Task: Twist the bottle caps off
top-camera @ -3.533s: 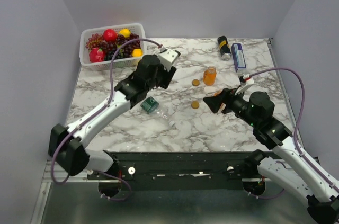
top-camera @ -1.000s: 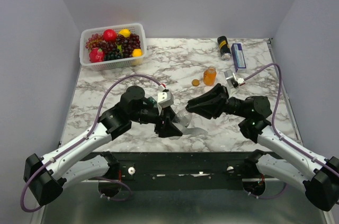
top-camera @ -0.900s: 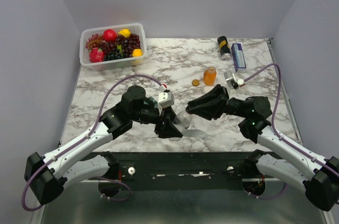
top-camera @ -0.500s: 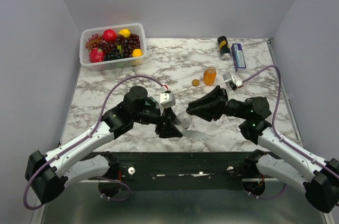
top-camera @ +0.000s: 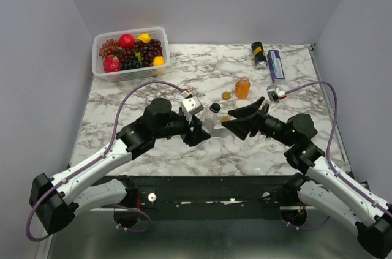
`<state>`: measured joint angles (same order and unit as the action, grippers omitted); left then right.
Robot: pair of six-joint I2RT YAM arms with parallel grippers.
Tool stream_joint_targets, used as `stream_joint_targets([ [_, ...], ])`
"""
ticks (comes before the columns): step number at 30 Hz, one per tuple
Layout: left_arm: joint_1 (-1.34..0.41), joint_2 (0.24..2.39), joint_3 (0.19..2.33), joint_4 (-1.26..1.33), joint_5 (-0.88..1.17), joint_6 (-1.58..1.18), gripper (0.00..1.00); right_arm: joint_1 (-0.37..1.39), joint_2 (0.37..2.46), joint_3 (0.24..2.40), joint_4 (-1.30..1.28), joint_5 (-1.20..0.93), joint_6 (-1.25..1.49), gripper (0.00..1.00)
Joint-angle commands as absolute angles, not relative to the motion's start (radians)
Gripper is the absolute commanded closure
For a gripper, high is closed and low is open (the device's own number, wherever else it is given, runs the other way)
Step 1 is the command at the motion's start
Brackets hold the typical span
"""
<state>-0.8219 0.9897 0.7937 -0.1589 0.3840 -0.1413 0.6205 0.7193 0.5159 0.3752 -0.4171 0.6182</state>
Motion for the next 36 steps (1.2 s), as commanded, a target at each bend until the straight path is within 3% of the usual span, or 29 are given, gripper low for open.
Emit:
stream_joint_targets([
  [1,-0.873,1.002,0.828,-0.204,0.160,-0.127,0.67,0.633,0.729,0.514,0.330,-0.262,0.729,0.19],
  [9,-0.916,1.041,0.842,-0.232,0.084,-0.137,0.67,0.690,0.842,0.555,0.364,-0.192,0.767,0.26],
  [36,-0.973,1.088,0.853,-0.262,0.035,-0.126,0.67,0.785,0.927,0.614,0.356,-0.061,0.719,0.29],
])
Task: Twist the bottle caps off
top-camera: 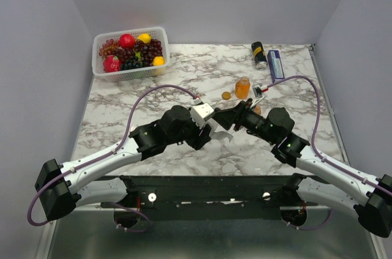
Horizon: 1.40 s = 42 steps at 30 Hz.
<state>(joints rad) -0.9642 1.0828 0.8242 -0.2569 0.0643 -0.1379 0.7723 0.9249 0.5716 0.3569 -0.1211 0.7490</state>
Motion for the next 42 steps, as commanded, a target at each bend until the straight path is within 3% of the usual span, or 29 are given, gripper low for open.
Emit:
stream_joint_targets([
  [1,-0.973,1.088,0.853,-0.262,0.034,-0.126,0.67,0.787,0.927,0.612,0.354,-0.057,0.718,0.29],
  [25,-0.988,1.120,0.862,-0.268,0.064,-0.126,0.67,0.804,0.980,0.624,0.434,-0.115,0.709,0.37],
  [37,-0.980,1.081,0.839,-0.235,0.236,-0.101,0.67,0.790,0.939,0.597,0.419,-0.129,0.632,0.66],
  [42,-0.928,1.069,0.830,-0.189,0.454,-0.101,0.67,0.651,0.920,0.574,0.474,-0.434,0.617,0.70],
])
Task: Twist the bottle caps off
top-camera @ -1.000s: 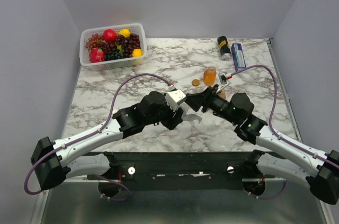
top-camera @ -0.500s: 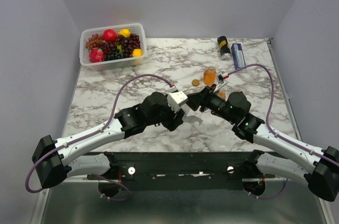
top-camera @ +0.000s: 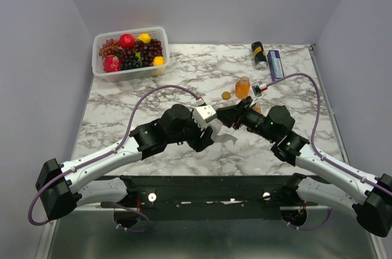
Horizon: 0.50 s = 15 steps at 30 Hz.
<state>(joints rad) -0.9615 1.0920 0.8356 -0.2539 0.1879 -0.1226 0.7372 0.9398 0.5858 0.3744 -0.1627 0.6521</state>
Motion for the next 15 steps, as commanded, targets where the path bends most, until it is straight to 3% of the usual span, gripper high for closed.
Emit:
stream_joint_targets([
  [1,-0.911,1.066,0.828,-0.178,0.497,-0.104,0.67,0.626,0.922,0.565,0.492,-0.492,0.627,0.70],
  [9,-0.812,1.091,0.808,-0.062,0.880,-0.181,0.67,0.551,0.940,0.561,0.623,-0.863,0.620,0.71],
  [15,-0.769,1.104,0.788,0.034,0.971,-0.255,0.67,0.551,0.904,0.558,0.612,-0.907,0.569,0.66],
])
